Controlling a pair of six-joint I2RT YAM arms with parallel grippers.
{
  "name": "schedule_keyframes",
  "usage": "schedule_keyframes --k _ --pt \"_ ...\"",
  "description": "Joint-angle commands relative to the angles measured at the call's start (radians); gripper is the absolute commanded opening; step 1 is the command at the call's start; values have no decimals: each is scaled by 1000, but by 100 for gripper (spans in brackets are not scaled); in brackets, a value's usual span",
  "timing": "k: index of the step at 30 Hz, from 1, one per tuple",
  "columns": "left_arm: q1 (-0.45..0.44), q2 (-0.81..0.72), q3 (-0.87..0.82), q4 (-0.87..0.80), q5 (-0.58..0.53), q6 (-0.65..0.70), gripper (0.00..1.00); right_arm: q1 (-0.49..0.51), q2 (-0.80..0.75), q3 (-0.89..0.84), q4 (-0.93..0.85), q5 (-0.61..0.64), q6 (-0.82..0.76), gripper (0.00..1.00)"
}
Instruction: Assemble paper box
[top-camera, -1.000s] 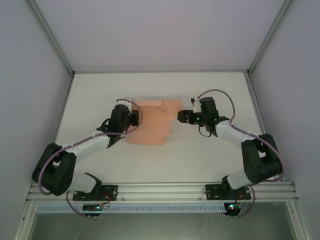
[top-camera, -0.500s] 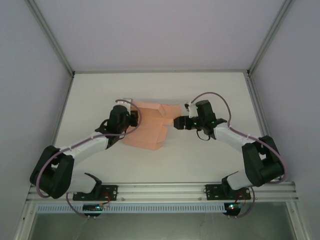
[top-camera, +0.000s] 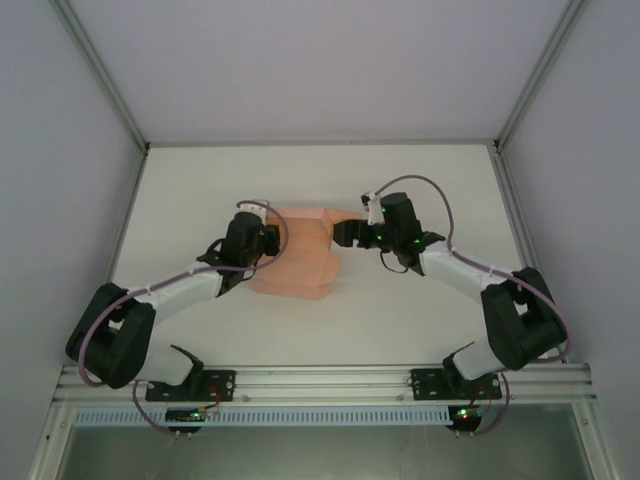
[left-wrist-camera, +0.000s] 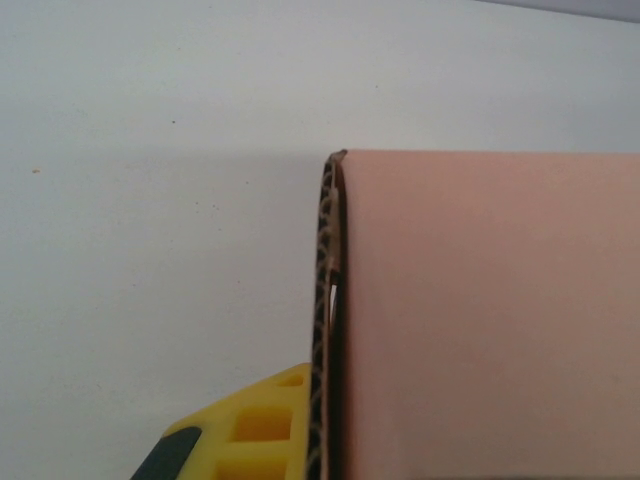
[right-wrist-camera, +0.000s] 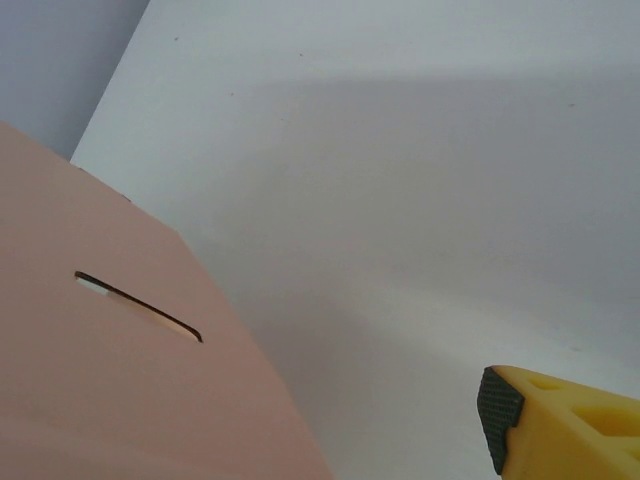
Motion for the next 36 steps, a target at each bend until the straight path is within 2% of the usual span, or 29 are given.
schedule_keyframes --k 1,4,8,12,14,18,24,26,30,34,36 --pt "-7 14 51 -4 8 -50 0 41 64 37 92 115 80 85" --pt "-8 20 55 2 26 -72 0 85 109 60 115 269 97 87" --pt "-8 23 59 -10 15 -78 0 147 117 83 57 506 59 90" --pt "-8 21 56 -29 -13 -83 0 148 58 61 -23 549 9 94" --pt "-6 25 55 -33 -18 -83 0 142 8 39 -58 529 -28 99" --pt "1 35 63 -62 -35 -78 0 131 -112 3 -161 478 -92 99" --pt "17 31 63 -72 -31 -54 0 81 -363 -85 -252 248 -253 99" --pt "20 29 62 -73 -30 -42 0 45 -448 -111 -249 224 -267 99" --pt "20 21 58 -63 -7 -20 0 -81 -539 -126 -233 213 -241 99" --pt "21 15 53 -51 16 0 0 -288 -458 -64 -309 100 -187 99" --pt "20 10 51 -51 16 1 0 -339 -388 -25 -339 41 -200 97"
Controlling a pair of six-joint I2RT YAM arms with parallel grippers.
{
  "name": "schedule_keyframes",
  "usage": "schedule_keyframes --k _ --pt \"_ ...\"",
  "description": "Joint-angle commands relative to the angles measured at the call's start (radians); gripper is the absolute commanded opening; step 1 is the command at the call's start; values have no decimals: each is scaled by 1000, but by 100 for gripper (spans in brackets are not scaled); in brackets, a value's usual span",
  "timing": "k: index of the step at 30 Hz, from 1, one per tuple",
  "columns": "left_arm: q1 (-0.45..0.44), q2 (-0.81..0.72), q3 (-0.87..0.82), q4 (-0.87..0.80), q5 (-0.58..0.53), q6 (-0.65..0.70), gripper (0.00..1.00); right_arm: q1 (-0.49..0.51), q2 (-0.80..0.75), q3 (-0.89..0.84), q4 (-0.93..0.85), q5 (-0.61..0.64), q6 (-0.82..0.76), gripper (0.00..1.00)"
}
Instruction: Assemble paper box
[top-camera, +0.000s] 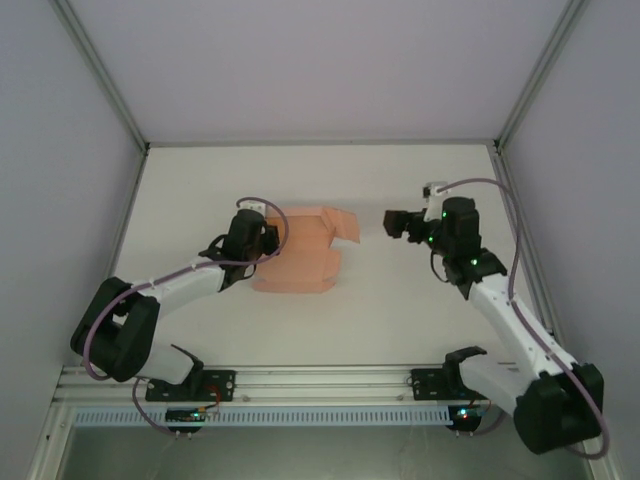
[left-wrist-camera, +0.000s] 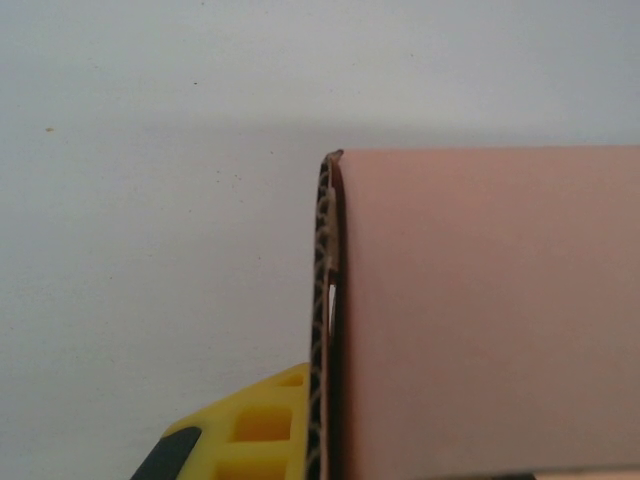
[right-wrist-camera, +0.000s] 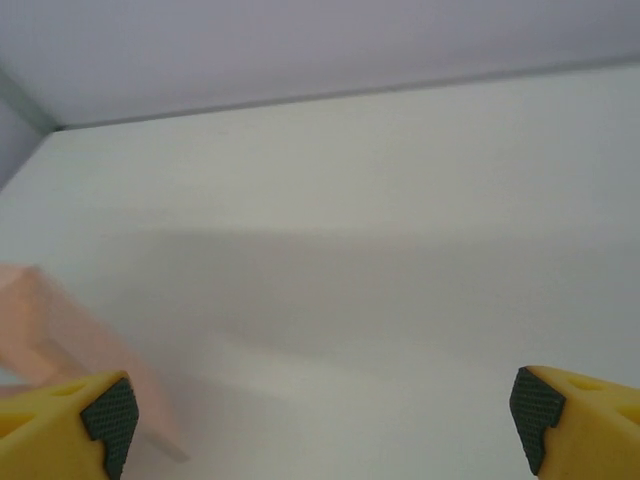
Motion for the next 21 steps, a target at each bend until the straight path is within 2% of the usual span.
schedule_keyframes --k 1,4,10,16,21 --pt "4 -23 17 21 22 28 0 -59 110 74 -98 -141 -15 96" --pt "4 -26 15 26 29 29 0 -47 217 130 -76 -161 -75 94" --pt "4 -20 20 25 43 32 0 51 377 200 -30 -337 -160 91" --pt "5 -17 23 25 38 27 0 147 460 252 -77 -474 -246 86" --pt "3 1 33 15 26 25 0 218 492 267 -77 -491 -286 79"
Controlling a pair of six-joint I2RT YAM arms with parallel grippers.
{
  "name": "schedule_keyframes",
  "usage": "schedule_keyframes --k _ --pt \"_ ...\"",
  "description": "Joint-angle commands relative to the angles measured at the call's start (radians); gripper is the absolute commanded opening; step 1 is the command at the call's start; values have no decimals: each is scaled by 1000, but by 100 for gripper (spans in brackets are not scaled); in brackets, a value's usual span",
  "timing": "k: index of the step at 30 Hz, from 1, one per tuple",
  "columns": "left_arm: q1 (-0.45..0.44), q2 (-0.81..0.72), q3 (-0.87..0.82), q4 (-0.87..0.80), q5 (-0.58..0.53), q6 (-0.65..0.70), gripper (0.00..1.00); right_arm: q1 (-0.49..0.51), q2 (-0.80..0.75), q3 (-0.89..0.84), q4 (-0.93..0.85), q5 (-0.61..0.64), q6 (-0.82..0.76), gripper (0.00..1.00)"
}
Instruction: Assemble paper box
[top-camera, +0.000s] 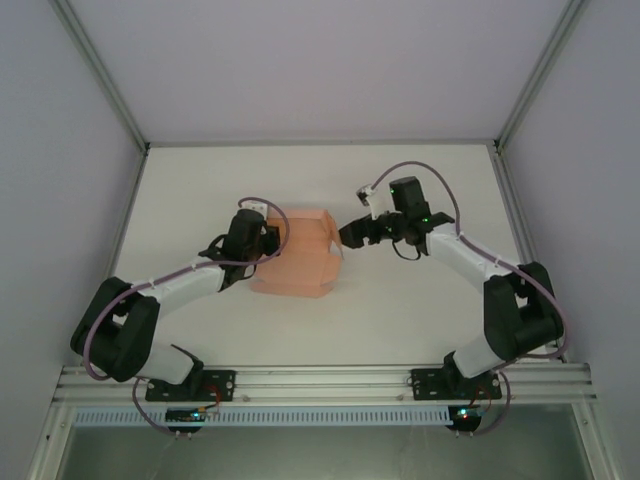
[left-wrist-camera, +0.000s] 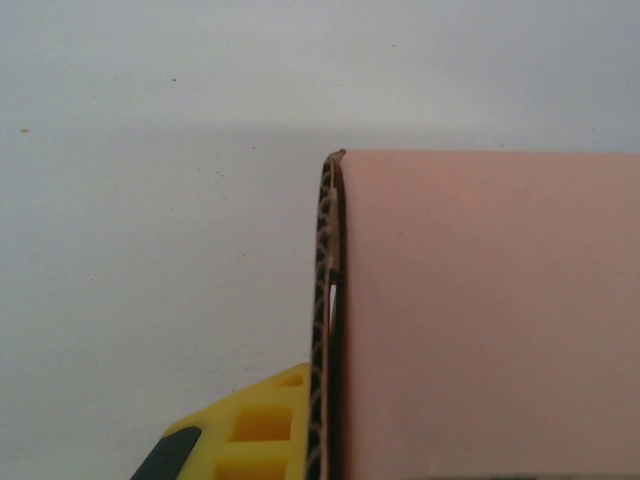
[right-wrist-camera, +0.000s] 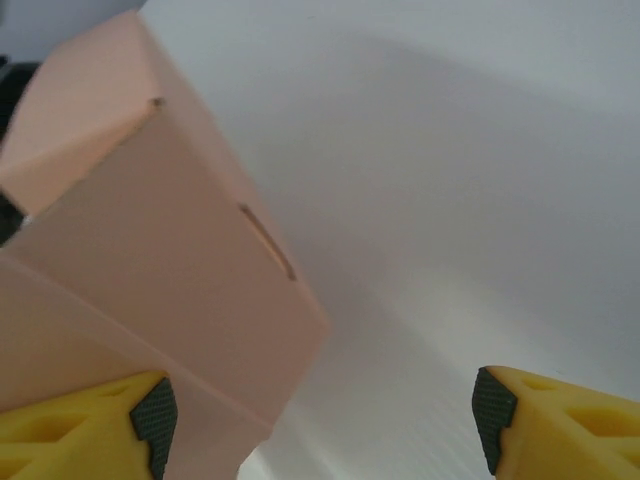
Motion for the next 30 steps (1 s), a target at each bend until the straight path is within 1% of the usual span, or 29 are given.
schedule_keyframes --k 1,3,5,7,11,12,13,14,15,17,18,20,22,23,25,26,28,30 --pt "3 5 36 11 -7 6 0 43 24 38 -19 -50 -52 78" --pt "2 14 43 -1 -17 2 0 64 39 51 -15 -35 -53 77" --pt "-1 24 49 -9 -29 -1 0 81 58 66 -13 -24 -54 74" --pt "-7 29 53 -14 -34 1 0 98 76 79 -12 11 -52 72" --pt "-23 40 65 -25 -49 10 0 131 114 86 80 115 17 66" --pt "-28 42 69 -29 -54 12 0 140 120 85 112 163 50 65" --pt "-33 43 73 -35 -58 14 0 152 127 85 138 230 82 61" --pt "-39 45 76 -38 -64 18 0 168 134 86 160 341 123 55" --pt "-44 48 78 -39 -67 21 0 184 139 86 174 453 145 48" --pt "-57 56 84 -40 -72 19 0 223 154 78 220 681 186 28" --pt "-63 60 88 -43 -75 20 0 237 165 82 227 767 209 21" --pt "-78 73 103 -55 -93 8 0 254 188 103 209 909 263 13" --pt "-91 88 118 -64 -105 -1 0 268 218 118 191 1017 318 7" --pt "-98 97 126 -70 -118 -15 0 275 231 128 169 1078 351 6" --pt "-109 116 147 -92 -150 -48 0 291 268 163 81 1231 428 2" --pt "-112 124 156 -102 -160 -62 0 298 290 183 16 1284 471 0" --pt "-115 138 172 -116 -172 -82 0 301 336 239 -106 1358 581 0" --pt "-116 146 181 -124 -171 -88 0 302 371 286 -190 1407 618 0"
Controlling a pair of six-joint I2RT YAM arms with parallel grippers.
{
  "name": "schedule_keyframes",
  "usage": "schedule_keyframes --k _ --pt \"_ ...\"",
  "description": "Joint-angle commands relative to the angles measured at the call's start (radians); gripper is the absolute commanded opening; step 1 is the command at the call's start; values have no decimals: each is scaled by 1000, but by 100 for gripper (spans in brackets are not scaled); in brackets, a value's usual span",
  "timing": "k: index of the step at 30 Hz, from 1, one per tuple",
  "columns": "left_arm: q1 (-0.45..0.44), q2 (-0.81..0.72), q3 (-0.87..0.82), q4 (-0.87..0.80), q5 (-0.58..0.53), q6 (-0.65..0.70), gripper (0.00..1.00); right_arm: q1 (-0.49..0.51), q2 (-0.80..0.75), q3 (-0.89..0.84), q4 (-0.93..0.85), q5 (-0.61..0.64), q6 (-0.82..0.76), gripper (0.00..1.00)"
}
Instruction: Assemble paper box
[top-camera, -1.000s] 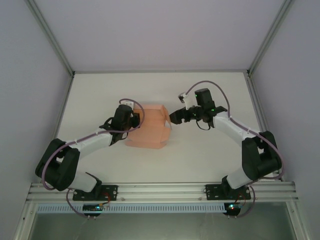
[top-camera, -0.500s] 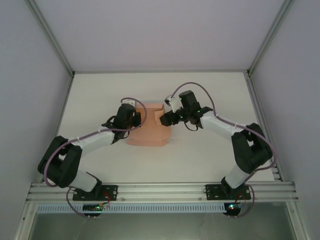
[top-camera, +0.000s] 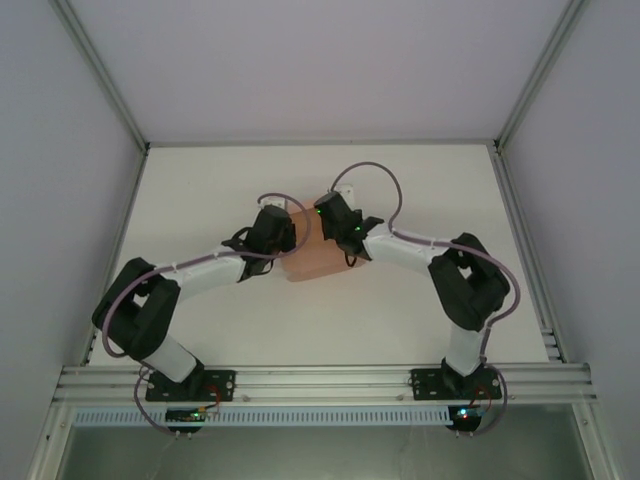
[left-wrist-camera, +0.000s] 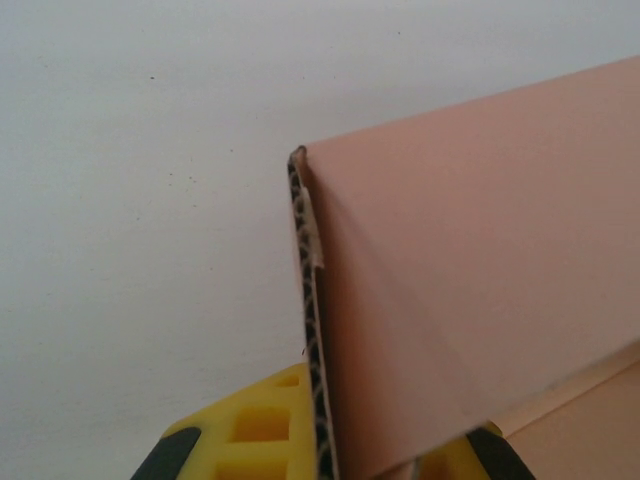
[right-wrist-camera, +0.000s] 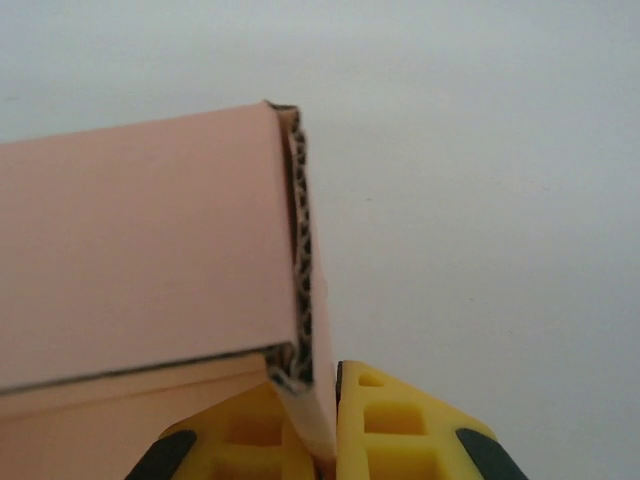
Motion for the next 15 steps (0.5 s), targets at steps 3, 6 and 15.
schedule_keyframes --k 3,6,15 --pt "-8 -1 44 -61 -15 -41 0 -30 84 103 -250 350 180 0" --pt "-8 0 40 -53 -5 -46 0 -37 41 35 -69 223 46 8" --pt "-8 2 33 -48 18 -48 0 -83 -108 -205 407 -236 -183 35"
